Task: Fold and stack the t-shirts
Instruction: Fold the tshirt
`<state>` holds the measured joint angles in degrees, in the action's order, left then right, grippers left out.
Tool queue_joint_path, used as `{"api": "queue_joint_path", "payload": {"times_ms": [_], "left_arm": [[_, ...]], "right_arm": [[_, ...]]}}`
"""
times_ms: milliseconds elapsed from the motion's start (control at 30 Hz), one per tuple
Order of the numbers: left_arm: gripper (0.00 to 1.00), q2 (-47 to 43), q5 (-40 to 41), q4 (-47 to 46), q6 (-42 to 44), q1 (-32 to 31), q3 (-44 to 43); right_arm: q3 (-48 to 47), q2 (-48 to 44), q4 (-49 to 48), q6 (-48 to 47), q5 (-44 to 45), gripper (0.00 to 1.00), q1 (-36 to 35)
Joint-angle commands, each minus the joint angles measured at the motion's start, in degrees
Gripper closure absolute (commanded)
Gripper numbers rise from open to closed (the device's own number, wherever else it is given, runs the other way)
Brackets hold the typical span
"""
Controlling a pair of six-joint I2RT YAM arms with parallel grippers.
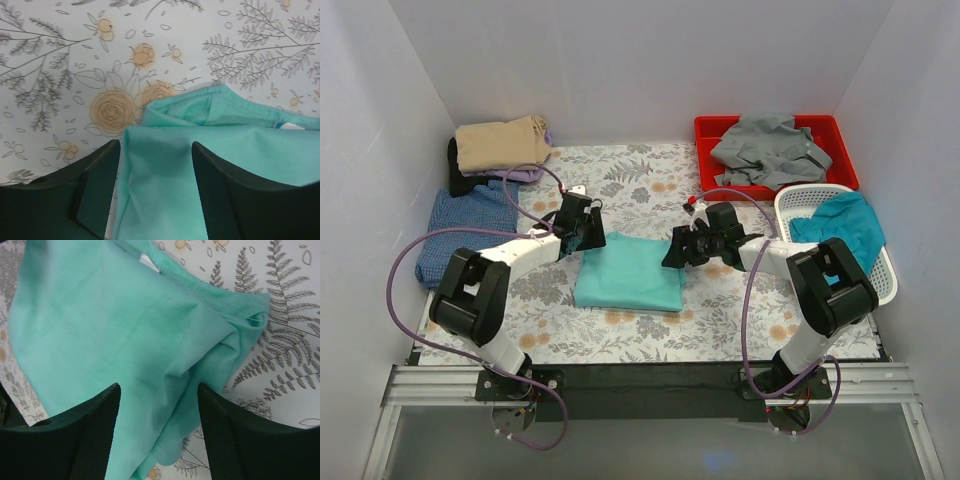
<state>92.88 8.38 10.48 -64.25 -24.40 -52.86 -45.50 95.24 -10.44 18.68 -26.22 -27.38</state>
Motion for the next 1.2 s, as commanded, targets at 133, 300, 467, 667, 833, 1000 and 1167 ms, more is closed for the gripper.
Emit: {"api": "queue_joint_path", "payload": {"times_ms": [133, 300, 467, 667, 833, 1000, 1167], "left_arm": [[0.43, -3.8, 12.0, 3.0, 3.3, 0.7, -2.2], [0.43, -10.0, 0.4, 2.8, 3.0, 0.7, -2.6], [0.43, -12.1, -23.9, 2.7, -1.1, 0.7, -2.4], [0.45, -11.7, -30.3, 2.5, -6.5, 0.4, 4.9], [0.46, -11.8, -26.4, 4.4, -7.6, 0.4, 9.0], [0.46, -13.3, -18.1, 8.8, -7.0, 0.5, 9.2], [0.46, -13.8, -9.6, 11.0, -5.9, 0.4, 9.2]], "right_arm": [[-0.8, -1.7, 4.7, -2.9, 10.5, 0.32, -0.2], [-2.2, -8.4, 6.6, -5.5, 8.9, 0.32, -0.3], [-5.3, -10.8, 8.5, -5.6, 5.7, 0.31, -1.4], [-5.7, -8.7, 6.7, -3.3, 1.1, 0.31, -2.9], [-4.0, -7.5, 4.2, -1.8, 0.0, 0.31, -3.8], [-2.1, -5.3, 3.9, -1.4, 0.7, 0.31, -3.9], [0.9, -3.1, 3.9, -1.1, 4.6, 0.31, -4.0]]}}
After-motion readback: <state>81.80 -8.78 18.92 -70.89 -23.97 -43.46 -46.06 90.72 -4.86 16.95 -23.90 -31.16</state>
